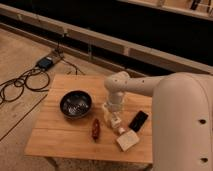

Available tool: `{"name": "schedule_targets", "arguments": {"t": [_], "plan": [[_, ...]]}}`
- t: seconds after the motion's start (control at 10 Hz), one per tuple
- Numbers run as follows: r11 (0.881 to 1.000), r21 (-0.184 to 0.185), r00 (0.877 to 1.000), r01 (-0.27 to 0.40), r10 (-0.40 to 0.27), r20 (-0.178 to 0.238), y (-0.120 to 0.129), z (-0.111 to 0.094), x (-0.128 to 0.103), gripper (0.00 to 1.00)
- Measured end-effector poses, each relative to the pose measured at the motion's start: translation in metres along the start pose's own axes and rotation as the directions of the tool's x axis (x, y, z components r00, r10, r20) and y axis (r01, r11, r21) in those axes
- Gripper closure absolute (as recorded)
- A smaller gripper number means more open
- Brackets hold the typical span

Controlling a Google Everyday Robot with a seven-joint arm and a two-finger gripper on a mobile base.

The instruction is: Place the bottle in the ceramic bowl

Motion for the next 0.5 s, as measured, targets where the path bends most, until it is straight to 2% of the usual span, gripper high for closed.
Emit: {"name": "schedule_targets", "arguments": {"t": [0.2, 0.3, 0.5], "plan": [[1.0, -0.002, 1.0, -0.002, 0.002, -0.012, -0.0003, 0.0028, 0.0005, 0.58], [1.0, -0.002, 1.0, -0.007, 0.007, -0.018, -0.0017, 0.0028, 0.0011, 0.71], [1.0, 0.008, 1.0, -0.017, 0.017, -0.021, -0.0037, -0.0026, 0.0006, 0.9]]}}
